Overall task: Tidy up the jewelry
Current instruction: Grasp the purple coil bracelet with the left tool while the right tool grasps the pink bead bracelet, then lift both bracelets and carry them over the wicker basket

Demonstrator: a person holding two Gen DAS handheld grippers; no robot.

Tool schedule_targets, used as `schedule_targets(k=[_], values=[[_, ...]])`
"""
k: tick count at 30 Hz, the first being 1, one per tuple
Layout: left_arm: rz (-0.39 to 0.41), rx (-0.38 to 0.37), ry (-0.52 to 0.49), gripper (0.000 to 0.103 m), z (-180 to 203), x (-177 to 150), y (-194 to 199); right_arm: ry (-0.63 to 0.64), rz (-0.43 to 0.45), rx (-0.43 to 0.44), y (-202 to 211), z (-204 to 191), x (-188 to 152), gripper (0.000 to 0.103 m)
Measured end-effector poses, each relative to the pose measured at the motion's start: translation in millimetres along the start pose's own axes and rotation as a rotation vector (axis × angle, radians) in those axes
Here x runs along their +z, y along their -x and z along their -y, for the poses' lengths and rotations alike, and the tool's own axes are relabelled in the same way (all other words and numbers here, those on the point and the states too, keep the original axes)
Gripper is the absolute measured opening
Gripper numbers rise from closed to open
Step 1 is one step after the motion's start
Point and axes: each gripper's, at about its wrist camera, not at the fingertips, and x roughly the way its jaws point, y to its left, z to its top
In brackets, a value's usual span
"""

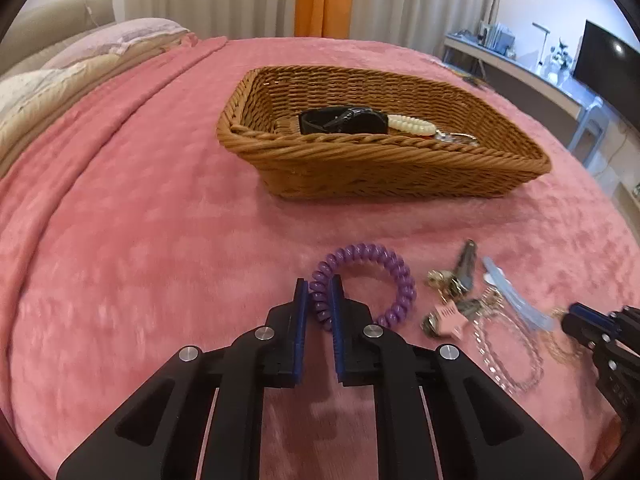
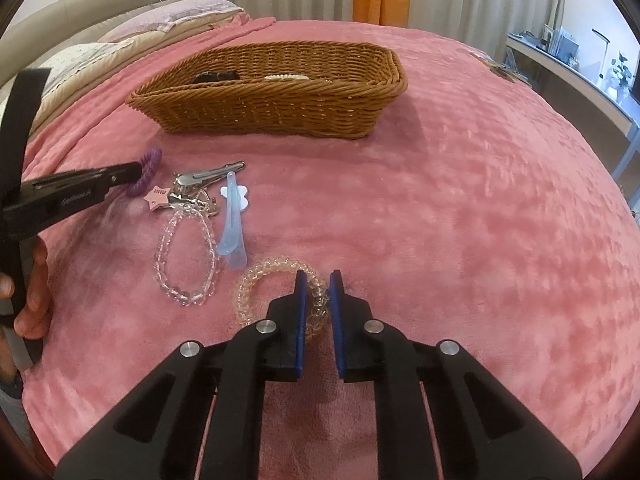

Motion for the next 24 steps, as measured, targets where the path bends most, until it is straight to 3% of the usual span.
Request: schedule_targets(k=[9, 16, 24], values=[[0.038, -0.051, 0.038, 0.008, 0, -31, 27, 0.037, 0.043, -0.004, 9, -11, 1, 0.009], [0.054, -0.091, 0.093, 0.008, -9, -46, 42, -0.01, 0.038, 0.008, 8, 0, 3, 0.008], [0.145, -0.137, 0.1, 0.008, -11, -49, 60, -0.074, 0.115, 0.063, 25, 11, 7, 0.007]])
